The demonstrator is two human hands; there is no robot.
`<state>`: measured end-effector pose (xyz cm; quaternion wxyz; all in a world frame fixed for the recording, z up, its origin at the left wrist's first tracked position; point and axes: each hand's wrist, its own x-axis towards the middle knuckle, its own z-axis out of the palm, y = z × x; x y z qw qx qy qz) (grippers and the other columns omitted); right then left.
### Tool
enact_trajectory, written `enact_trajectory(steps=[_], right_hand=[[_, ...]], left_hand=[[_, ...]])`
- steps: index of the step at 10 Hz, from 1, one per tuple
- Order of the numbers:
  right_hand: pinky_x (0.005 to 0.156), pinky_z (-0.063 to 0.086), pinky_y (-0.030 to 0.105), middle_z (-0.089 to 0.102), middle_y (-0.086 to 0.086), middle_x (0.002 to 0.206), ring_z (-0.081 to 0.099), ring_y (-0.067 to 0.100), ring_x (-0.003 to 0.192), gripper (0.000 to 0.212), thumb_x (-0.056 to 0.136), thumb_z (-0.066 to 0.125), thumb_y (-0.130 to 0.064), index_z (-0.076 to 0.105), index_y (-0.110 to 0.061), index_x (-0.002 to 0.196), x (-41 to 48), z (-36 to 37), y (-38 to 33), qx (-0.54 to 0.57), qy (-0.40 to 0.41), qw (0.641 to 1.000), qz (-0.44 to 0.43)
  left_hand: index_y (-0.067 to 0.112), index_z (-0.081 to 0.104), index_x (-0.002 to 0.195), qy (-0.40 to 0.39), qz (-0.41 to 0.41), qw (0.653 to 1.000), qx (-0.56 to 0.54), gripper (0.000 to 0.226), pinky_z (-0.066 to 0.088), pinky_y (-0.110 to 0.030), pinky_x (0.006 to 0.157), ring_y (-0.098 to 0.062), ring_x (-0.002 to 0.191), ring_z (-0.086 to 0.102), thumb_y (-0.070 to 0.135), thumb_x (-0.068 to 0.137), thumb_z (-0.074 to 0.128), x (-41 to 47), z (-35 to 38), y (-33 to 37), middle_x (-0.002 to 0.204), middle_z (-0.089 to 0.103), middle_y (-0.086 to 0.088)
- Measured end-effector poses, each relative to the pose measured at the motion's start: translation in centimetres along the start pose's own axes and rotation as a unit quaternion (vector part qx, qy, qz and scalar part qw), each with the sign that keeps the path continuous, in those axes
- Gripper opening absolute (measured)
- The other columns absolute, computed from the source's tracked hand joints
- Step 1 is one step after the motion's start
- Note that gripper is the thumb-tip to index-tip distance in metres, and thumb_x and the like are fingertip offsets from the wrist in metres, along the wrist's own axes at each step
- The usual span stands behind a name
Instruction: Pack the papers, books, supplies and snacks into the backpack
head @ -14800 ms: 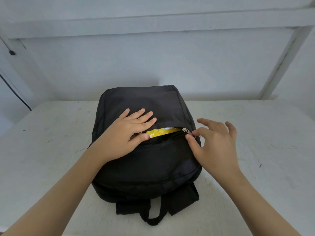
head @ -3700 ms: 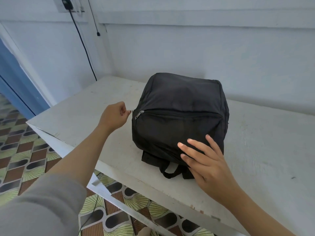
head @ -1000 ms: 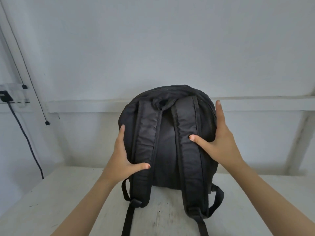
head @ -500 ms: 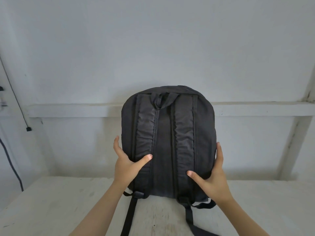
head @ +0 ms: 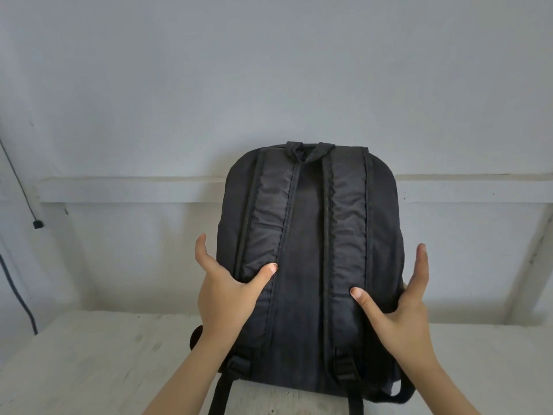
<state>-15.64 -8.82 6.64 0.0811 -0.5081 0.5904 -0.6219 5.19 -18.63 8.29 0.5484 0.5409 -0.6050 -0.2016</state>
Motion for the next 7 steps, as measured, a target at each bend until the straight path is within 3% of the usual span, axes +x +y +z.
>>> enact_trajectory(steps=[1,2,3,5,6,7], right_hand=[[0.105,0.038,0.038,0.024,-0.029,0.135,0.049,0.020,0.125,0.104,0.068,0.067,-0.047,-0.017,-0.067,0.126,0.5,0.7,1.2,-0.026,-0.005,1.000,0.011],[0.109,0.034,0.037,0.011,-0.033,0.140,0.037,0.021,0.136,0.103,0.070,0.065,-0.049,-0.017,-0.062,0.130,1.1,1.6,2.5,-0.027,-0.001,0.999,0.024],[0.108,0.032,0.035,-0.001,-0.050,0.127,0.032,0.020,0.138,0.108,0.074,0.069,-0.042,-0.015,-0.048,0.141,2.0,2.3,3.1,-0.029,-0.005,0.999,0.031],[0.107,0.030,0.031,0.009,-0.028,0.143,0.029,0.020,0.140,0.108,0.077,0.070,-0.039,-0.011,-0.035,0.147,2.7,2.4,3.5,-0.048,-0.015,0.997,0.053],[0.111,0.030,0.039,0.010,-0.012,0.156,0.028,0.022,0.140,0.109,0.071,0.067,-0.052,-0.009,-0.035,0.148,2.1,2.0,3.1,-0.047,-0.029,0.995,0.082],[0.111,0.031,0.045,0.016,-0.004,0.157,0.027,0.023,0.140,0.103,0.071,0.062,-0.056,-0.003,-0.036,0.148,1.7,0.8,2.1,-0.033,-0.018,0.996,0.084]], left_hand=[[0.034,-0.002,0.141,-0.005,0.020,1.000,0.015,0.115,0.048,-0.025,0.073,-0.024,0.097,0.062,0.057,0.059,0.076,0.1,0.9,-0.9,0.123,0.056,-0.006],[0.034,0.000,0.142,-0.015,0.028,0.999,0.004,0.115,0.046,-0.026,0.084,-0.026,0.111,0.057,0.059,0.058,0.074,0.4,1.6,-2.0,0.131,0.050,-0.008],[0.036,0.003,0.142,-0.016,0.022,1.000,-0.013,0.113,0.042,-0.028,0.093,-0.026,0.121,0.050,0.058,0.058,0.075,1.0,2.6,-2.8,0.139,0.043,-0.009],[0.035,0.006,0.142,-0.007,0.007,1.000,0.001,0.112,0.043,-0.041,0.099,-0.030,0.126,0.045,0.052,0.060,0.080,1.6,3.4,-3.2,0.144,0.036,-0.009],[0.037,0.001,0.141,-0.042,-0.031,0.998,-0.038,0.113,0.041,-0.041,0.103,-0.028,0.127,0.043,0.049,0.061,0.080,1.3,2.5,-2.6,0.145,0.035,-0.009],[0.041,0.001,0.138,-0.060,-0.055,0.991,-0.109,0.104,0.041,-0.038,0.103,-0.023,0.122,0.047,0.042,0.067,0.078,0.3,0.5,-2.7,0.140,0.038,-0.009]])
